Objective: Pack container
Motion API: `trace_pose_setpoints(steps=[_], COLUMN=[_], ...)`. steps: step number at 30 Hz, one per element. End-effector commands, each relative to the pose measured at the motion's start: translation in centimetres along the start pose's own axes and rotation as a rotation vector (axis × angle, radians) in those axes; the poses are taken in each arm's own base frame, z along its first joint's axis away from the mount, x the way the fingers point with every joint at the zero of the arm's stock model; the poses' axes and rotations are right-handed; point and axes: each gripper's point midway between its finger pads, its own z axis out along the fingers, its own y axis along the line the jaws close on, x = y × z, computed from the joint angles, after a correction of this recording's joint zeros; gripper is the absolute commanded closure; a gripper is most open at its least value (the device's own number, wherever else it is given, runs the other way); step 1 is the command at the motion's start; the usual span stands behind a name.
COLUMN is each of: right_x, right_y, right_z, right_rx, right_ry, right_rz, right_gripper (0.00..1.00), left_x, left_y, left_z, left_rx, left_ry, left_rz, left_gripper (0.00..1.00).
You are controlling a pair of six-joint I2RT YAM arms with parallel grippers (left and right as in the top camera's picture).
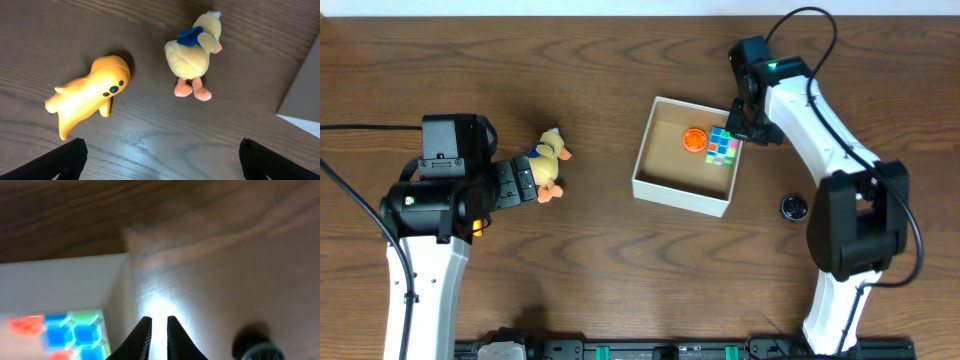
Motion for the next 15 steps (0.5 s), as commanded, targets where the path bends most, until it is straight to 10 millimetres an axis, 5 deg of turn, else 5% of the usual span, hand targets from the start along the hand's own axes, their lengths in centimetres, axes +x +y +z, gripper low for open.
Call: trace_pose_setpoints(steps=[1, 15], right_x=[0.1, -1.3], right_y=[1.4, 6.1], right_z=[1.4, 0.9], right_rx=[-0.065, -0.295], right_ry=[0.033, -0.036], right_rz=[-0.061, -0.293], right_gripper=[0.85, 0.81], left_x=[-0.5, -0.5], left_y=[0.1, 0.1], left_z=[-0.3, -0.3], left_rx=[-0.004, -0.004], left_ry=[-0.011, -0.011], left_rz=[0.001, 0.001], left_gripper=[0.01, 0.02])
